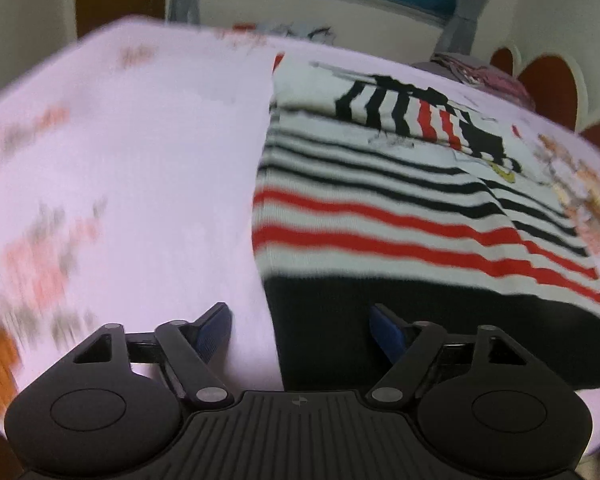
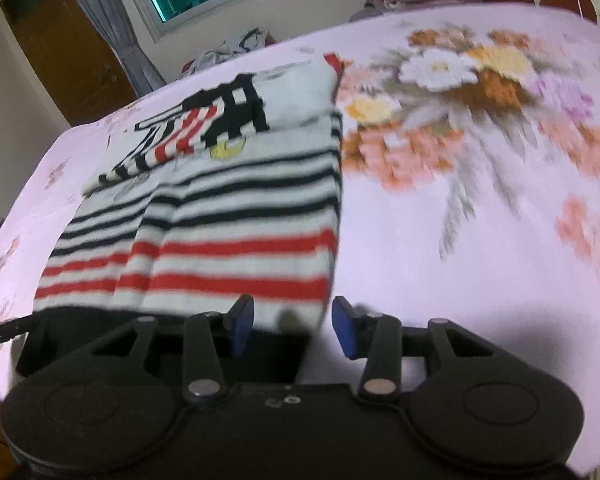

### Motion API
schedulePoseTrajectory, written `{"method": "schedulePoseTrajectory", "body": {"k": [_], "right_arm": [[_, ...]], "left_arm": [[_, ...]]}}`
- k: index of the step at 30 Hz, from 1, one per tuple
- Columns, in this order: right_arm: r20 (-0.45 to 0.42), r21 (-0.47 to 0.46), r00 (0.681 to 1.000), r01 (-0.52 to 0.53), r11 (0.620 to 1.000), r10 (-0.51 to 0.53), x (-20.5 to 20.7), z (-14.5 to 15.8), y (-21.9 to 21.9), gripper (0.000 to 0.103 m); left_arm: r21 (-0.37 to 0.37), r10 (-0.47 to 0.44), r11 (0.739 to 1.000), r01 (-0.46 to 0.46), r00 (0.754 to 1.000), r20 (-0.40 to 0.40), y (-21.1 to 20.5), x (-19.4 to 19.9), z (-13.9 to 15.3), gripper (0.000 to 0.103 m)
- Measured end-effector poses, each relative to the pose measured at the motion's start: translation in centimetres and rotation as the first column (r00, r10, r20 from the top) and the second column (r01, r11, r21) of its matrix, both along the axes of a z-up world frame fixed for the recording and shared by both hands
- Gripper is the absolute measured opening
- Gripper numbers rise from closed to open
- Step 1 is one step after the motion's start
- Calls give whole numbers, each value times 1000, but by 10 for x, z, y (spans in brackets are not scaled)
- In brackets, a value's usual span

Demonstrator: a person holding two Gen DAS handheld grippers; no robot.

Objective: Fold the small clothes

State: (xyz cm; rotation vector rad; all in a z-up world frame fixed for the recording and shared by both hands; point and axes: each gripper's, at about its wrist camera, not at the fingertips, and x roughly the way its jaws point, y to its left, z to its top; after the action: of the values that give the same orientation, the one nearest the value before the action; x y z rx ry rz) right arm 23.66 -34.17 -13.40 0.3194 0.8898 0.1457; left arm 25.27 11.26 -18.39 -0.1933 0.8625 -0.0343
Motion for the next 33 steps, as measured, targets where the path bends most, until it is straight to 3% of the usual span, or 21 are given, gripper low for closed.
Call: {"method": "schedulePoseTrajectory", "body": {"k": [4,8,13,17,20,22,25,28,29,30,31,33], "right_arm": [[-46,98,999,10,995,-5,-17,-16,-9,41],[-55,144,998,37,989,-29,-18,-20,-9,41],[-75,253,993,104,962,-87,6,-26,-19,39],[-111,305,993,69,950,-37,10,-30,-19,40],[-129,353,992,35,935,12,-2,-34,-16,37],[-143,427,989,41,903,23,-8,-40,-19,36],[-156,474,987,49,879,29,-10,-45,-19,29],[-155,470,987,40,882,38,-9,-42,-17,12],[-151,462,988,36,886,39,-9,-41,-16,9],[-145,453,989,33,891,37,-9,-39,-16,7],[-138,444,990,33,896,32,-10,-37,-16,7],[-99,429,995,31,903,13,-12,-30,-19,6]], "left_arm": [[-108,19,994,-20,1000,-12,12,-14,-9,62],[-223,22,974,-27,999,-26,24,-1,-13,62],[-380,-38,925,19,998,-44,33,30,-20,62],[-445,-94,894,58,994,-58,36,27,-24,61],[-473,-92,879,59,995,-47,40,18,-30,54],[-506,-81,861,44,995,-51,42,17,-33,53],[-517,-98,855,52,993,-63,35,15,-33,53],[-501,-129,861,83,990,-57,25,11,-32,53],[-494,-131,865,87,990,-55,24,11,-32,45],[-477,-127,875,82,990,-63,23,12,-32,8],[-459,-123,886,70,988,-88,22,15,-34,5],[-402,-103,912,75,993,-49,18,11,-26,5]]}}
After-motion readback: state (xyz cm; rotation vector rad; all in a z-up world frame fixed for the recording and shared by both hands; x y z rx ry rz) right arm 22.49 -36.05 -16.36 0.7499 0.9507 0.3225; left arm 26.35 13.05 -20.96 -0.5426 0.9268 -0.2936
